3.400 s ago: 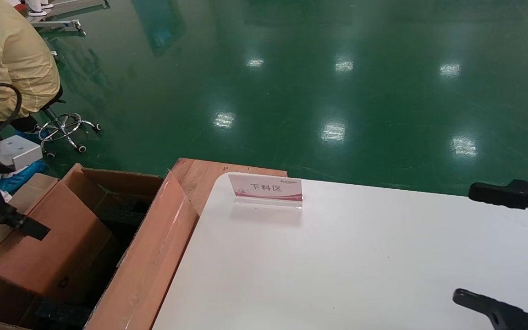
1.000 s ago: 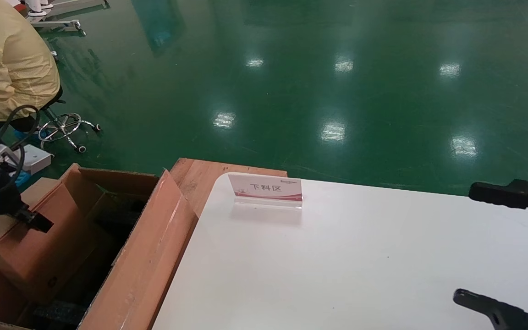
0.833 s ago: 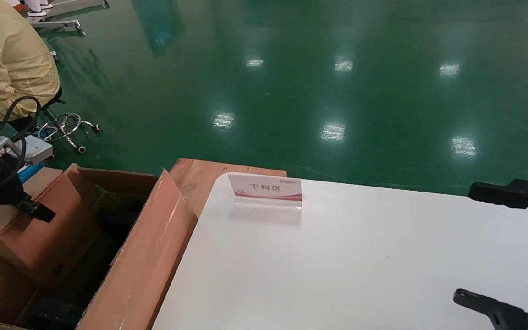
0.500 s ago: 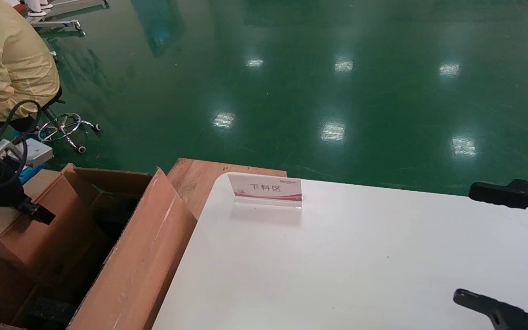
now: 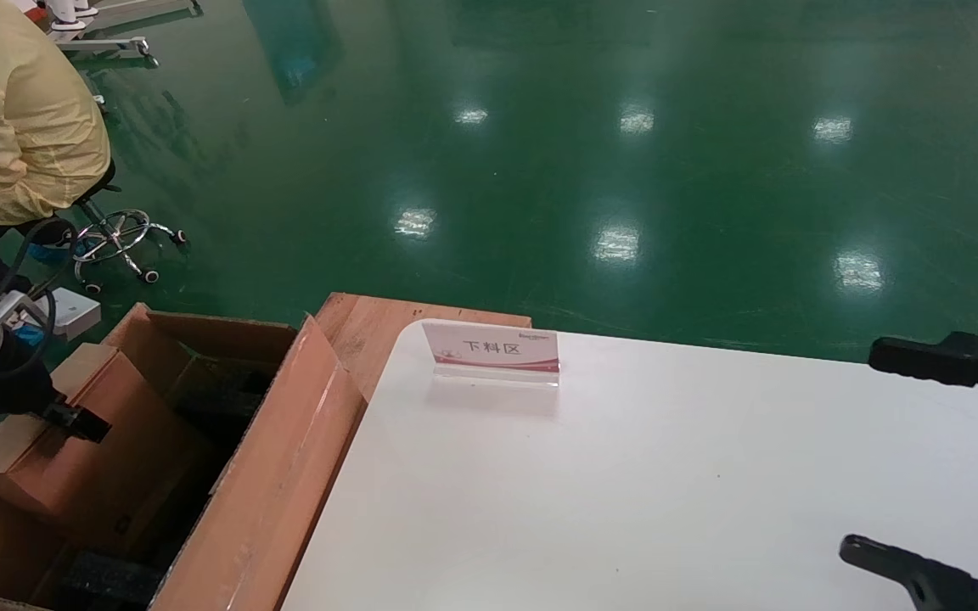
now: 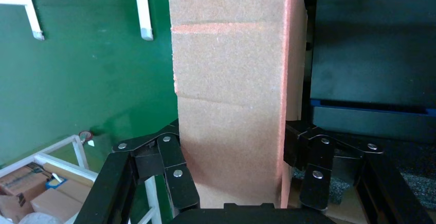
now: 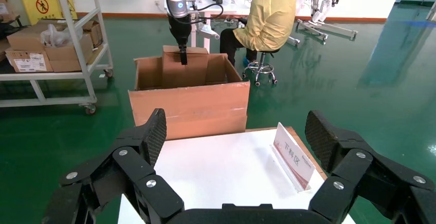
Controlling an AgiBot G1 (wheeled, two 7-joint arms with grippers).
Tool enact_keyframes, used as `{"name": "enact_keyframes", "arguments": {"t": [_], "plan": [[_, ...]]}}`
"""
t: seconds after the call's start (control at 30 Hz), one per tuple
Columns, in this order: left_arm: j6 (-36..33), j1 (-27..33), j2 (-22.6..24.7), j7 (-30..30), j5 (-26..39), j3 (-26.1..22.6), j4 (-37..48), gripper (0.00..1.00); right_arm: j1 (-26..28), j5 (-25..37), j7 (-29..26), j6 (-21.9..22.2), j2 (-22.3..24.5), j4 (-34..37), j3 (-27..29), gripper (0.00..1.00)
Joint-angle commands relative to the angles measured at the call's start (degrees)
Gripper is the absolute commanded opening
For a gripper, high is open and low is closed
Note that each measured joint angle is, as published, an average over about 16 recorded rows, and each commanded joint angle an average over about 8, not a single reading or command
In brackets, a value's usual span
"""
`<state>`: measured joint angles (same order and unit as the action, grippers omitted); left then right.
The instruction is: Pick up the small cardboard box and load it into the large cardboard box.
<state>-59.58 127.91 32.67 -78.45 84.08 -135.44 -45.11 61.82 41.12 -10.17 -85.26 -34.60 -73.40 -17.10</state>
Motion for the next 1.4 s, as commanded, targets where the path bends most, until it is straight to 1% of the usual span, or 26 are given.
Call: {"name": "enact_keyframes", "arguments": {"t": [0.03,1.07,1.23,1.4], "plan": [[0.1,-0.2,0.0,0.0,-0.1,0.0,0.1,1.00,0.0,0.0,0.0,0.0,0.0,0.0,0.0,1.00],[-0.1,0.3,0.1,0.0,0.3,0.0,-0.1,1.00,0.0,0.0,0.0,0.0,0.0,0.0,0.0,1.00],[0.9,1.5,1.2,1.5,1.4,0.3,-1.3,1.00,0.0,0.0,0.0,0.0,0.0,0.0,0.0,1.00],[4.3,4.7,2.2,5.1,3.7,1.4,-5.2,1.00,0.0,0.0,0.0,0.0,0.0,0.0,0.0,1.00]]}}
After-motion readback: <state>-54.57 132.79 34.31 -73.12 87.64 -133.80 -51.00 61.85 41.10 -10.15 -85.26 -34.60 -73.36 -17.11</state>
